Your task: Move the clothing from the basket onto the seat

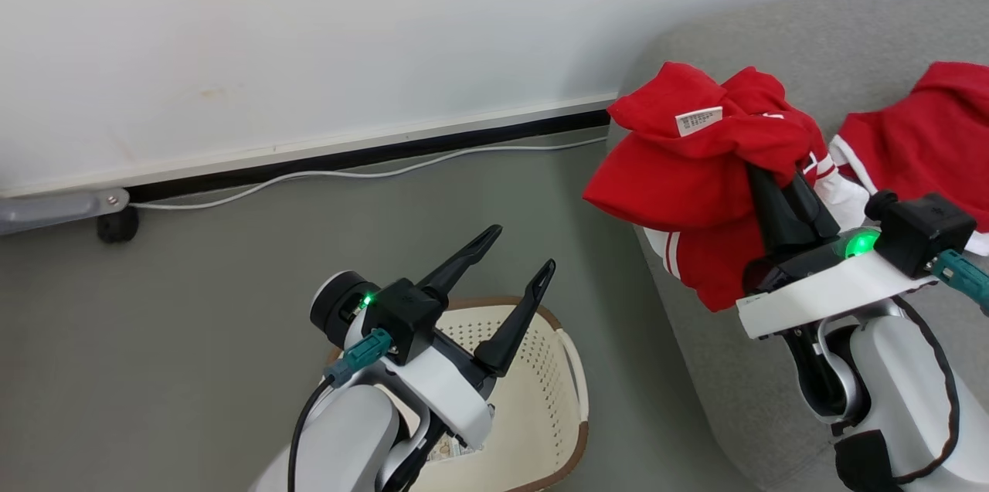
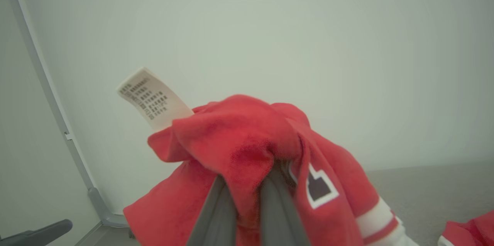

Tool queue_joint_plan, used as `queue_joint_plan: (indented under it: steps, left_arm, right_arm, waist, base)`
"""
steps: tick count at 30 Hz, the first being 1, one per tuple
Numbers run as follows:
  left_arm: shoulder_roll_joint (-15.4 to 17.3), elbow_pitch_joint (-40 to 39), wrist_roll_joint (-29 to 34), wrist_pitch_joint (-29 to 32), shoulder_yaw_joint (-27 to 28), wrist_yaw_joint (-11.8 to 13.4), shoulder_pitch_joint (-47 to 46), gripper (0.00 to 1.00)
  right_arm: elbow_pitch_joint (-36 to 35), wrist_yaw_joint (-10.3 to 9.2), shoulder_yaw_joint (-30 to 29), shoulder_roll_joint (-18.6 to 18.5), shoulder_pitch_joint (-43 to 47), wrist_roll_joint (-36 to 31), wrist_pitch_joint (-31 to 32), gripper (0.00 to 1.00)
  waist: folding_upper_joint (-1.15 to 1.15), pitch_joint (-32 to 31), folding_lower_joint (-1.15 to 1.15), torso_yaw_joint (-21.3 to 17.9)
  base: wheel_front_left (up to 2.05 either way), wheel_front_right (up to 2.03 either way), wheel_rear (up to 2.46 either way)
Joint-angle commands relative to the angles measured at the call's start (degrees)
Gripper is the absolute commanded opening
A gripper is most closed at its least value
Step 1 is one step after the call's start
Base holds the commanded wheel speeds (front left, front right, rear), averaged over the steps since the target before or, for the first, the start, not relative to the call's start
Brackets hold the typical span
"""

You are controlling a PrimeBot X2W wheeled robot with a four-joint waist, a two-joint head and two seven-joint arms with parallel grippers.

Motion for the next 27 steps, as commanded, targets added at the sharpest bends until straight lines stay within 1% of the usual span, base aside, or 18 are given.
queue_joint_plan:
  steps: [1, 2, 3, 10, 16, 22, 27]
  left_arm:
    - [0.5, -1.4, -0.8, -0.3, 1.7, -0.4, -0.7, 1.00]
    - [0.7, -1.4, -0.8, -0.3, 1.6, -0.4, -0.4, 1.00]
    - [0.8, -1.3, -0.9, -0.3, 1.2, -0.4, 0.1, 1.00]
    - [0.8, -1.2, -2.0, -0.3, 0.6, -0.4, 1.4, 1.00]
    - [1.0, -1.1, -2.2, -0.3, -0.5, -0.4, 1.8, 1.00]
    - [1.6, -1.1, -2.1, -0.3, -0.2, -0.4, 2.2, 1.00]
    - [1.4, -1.4, -1.9, -0.3, 0.1, -0.4, 2.5, 1.00]
  right_arm:
    - [-1.9, 0.17, 0.2, -0.2, 0.1, -0.9, -0.3, 0.00]
    - [-2.1, 0.17, -0.2, -0.2, 0.4, -0.9, -0.3, 0.00]
    - [-2.4, 0.17, -0.8, -0.3, 0.8, -1.0, -0.3, 0.00]
    - [-3.7, 0.17, -3.3, -0.7, 2.4, -1.4, -0.3, 0.00]
    - [-5.4, 0.17, -6.6, -0.8, 4.7, -1.7, -0.3, 0.00]
    - [-7.3, 0.17, -9.2, -0.6, 7.2, -2.3, -0.3, 0.00]
    - [-9.0, 0.17, -12.1, -0.6, 9.5, -2.8, -0.3, 0.00]
  waist:
    - [0.00, -0.5, 0.00, -2.8]
    - [0.00, -0.6, 0.00, -3.7]
    - [0.00, -0.7, 0.00, -5.7]
    - [0.00, -1.0, 0.00, -11.4]
    - [0.00, -0.9, 0.00, -14.8]
    - [0.00, -1.0, 0.00, -18.0]
    - [0.00, -0.8, 0.00, -19.3]
  base:
    - [0.00, 0.00, 0.00]
    - [0.00, 0.00, 0.00]
    - [0.00, 0.00, 0.00]
    - [0.00, 0.00, 0.00]
    - [0.00, 0.00, 0.00]
    - [0.00, 0.00, 0.00]
    - [0.00, 0.00, 0.00]
